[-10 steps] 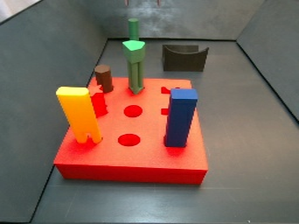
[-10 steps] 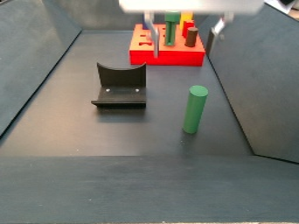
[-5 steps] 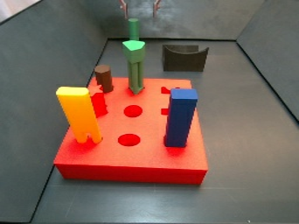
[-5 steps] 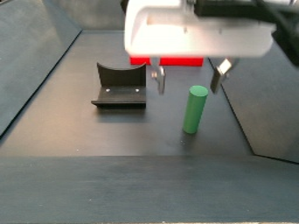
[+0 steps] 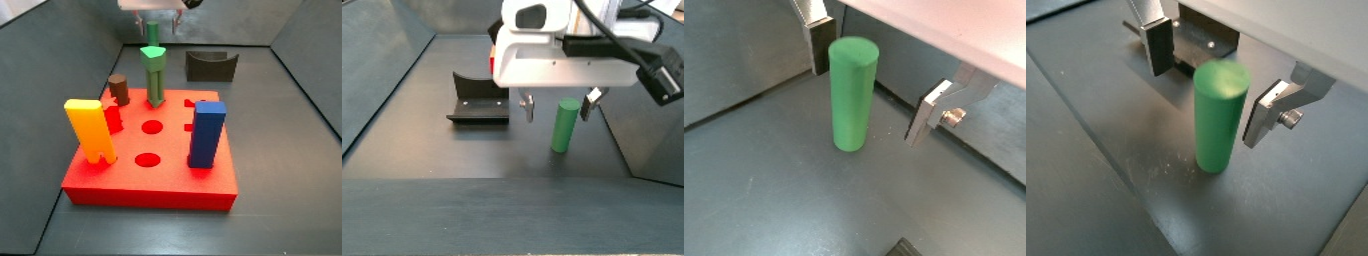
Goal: Pick up the round object. Move up. Move to above the board. Insert the round object.
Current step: Pick up the round object.
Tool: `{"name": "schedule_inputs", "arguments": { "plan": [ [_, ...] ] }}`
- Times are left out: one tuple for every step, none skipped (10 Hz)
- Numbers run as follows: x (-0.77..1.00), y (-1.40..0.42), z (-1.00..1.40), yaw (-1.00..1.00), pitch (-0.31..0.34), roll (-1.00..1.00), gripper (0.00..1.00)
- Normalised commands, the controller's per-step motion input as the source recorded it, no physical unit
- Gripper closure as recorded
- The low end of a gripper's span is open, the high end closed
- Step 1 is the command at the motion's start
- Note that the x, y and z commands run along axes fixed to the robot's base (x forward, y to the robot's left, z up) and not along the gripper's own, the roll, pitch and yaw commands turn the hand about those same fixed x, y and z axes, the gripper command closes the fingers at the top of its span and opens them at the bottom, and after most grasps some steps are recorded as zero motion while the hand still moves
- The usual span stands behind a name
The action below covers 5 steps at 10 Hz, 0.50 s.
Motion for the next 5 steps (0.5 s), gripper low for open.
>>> {"name": "schedule_inputs", "arguments": {
  "plan": [
    [0.00,0.00,0.00,0.00,-0.004,0.00,0.00],
    [0.00,0.00,0.00,0.00,-0.013,0.00,0.00],
    [0.00,0.00,0.00,0.00,0.000,0.00,1.00],
    [0.00,0.00,0.00,0.00,0.000,0.00,1.00],
    [0.00,0.00,0.00,0.00,0.000,0.00,1.00]
  ]
}}
